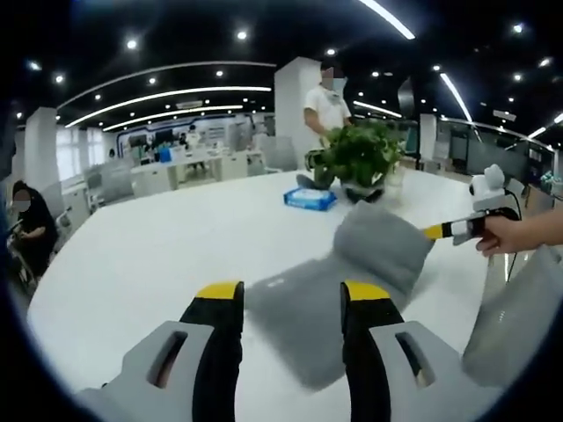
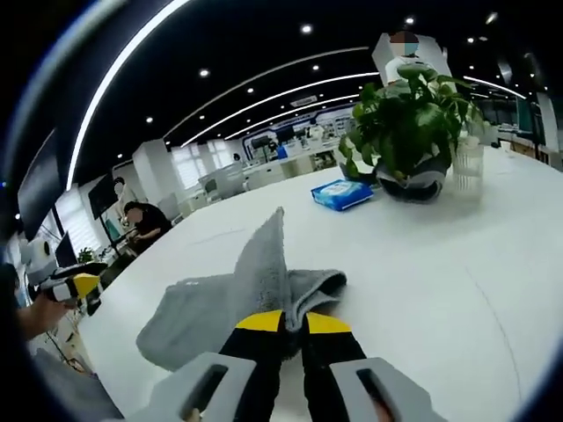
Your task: Open the folded towel by lifting each exposed corner and separating the folded layers until the towel lies flat within the target outline without major curled edges
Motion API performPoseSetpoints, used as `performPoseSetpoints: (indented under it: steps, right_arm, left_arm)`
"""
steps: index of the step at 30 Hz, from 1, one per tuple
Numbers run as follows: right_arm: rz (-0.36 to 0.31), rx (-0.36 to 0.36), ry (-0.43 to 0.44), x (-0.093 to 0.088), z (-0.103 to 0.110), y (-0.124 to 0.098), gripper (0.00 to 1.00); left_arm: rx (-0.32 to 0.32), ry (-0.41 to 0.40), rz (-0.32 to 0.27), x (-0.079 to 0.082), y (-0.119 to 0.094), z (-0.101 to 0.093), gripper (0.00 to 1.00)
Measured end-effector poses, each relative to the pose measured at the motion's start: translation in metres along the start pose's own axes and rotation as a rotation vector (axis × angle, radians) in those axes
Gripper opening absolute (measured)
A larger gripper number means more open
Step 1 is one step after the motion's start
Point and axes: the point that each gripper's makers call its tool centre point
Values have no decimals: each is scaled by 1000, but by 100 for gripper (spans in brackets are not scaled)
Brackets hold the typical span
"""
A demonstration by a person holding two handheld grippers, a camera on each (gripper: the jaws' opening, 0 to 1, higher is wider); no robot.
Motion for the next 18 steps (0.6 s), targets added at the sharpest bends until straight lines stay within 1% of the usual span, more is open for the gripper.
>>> performPoseSetpoints:
  steps: [1,3,6,8,10,12,14,16,18]
  right_arm:
    - [-11,2,18,1,-1,-1,4]
    - [-4,-11,13,-3,-9,-3,5]
    - [-14,-26,-9,-4,-14,-5,6]
    - [-7,-47,-40,-5,-21,-5,10]
    - [-14,-44,-38,-2,-23,-6,12]
    - [-14,-60,-45,0,-28,-6,14]
    - [-19,-45,-50,2,-26,-6,15]
    - [3,-28,-55,-1,-23,-2,17]
    - [46,-12,-116,-8,-17,4,18]
  left_arm:
    - [-9,-1,7,-2,5,-1,43]
    - [-37,-8,25,-7,18,-4,43]
    - [-57,-17,54,-19,37,-4,43]
    - [-68,-28,75,-26,46,-4,43]
    - [-79,-36,94,-32,54,-4,43]
    - [-83,-45,110,-39,62,-3,43]
    - [-91,-48,127,-45,68,-3,42]
    - [-99,-41,157,-53,74,-4,42]
    - [-102,-35,175,-60,80,-3,42]
Point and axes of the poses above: the point that each gripper's makers call its tool centre point, and the gripper's own axes: y roughly forward along the fingers, z roughly to its left, x roughly out of its top, and after that the axes turned 3 degrees about -x, right-handed
